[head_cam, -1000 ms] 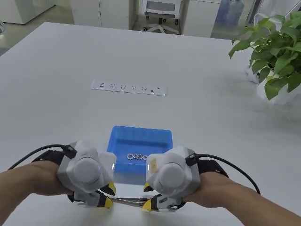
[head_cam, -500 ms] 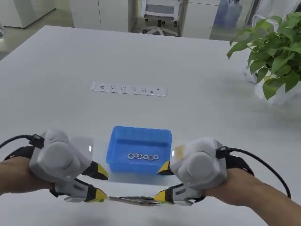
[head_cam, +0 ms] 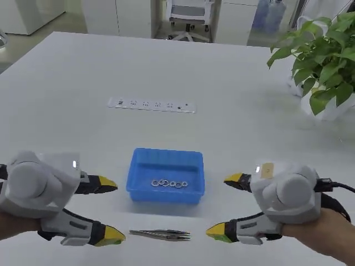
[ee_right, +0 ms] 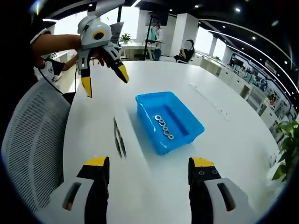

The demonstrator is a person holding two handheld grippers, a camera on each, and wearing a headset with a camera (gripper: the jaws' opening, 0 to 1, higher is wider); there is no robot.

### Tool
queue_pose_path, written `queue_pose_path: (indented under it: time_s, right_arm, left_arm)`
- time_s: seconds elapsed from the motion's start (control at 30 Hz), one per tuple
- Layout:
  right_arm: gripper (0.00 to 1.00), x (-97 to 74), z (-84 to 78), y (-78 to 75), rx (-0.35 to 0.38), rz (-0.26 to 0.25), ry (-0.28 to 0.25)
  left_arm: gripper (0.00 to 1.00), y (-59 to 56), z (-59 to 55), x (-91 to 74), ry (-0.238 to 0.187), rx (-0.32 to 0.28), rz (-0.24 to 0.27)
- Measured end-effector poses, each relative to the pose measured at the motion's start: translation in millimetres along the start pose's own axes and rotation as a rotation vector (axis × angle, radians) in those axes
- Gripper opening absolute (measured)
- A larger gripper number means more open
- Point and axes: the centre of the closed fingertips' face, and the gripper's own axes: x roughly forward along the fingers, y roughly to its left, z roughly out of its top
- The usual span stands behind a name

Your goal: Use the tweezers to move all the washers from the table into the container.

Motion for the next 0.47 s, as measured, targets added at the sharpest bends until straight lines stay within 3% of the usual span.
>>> queue_pose_path:
  time_s: [0.17, 0.47]
  right_arm:
    - [0.78, -11.7, -6.9, -1.7, 0.049, -0.026, -0.023]
    - [0.89, -20.5, -11.3, 0.8, 0.098, -0.043, -0.047]
  left_arm:
    - [0.71, 1.1, 6.4, -4.4, -0.055, -0.036, 0.027]
    - [0.84, 1.5, 11.6, -6.8, -0.091, -0.06, 0.056]
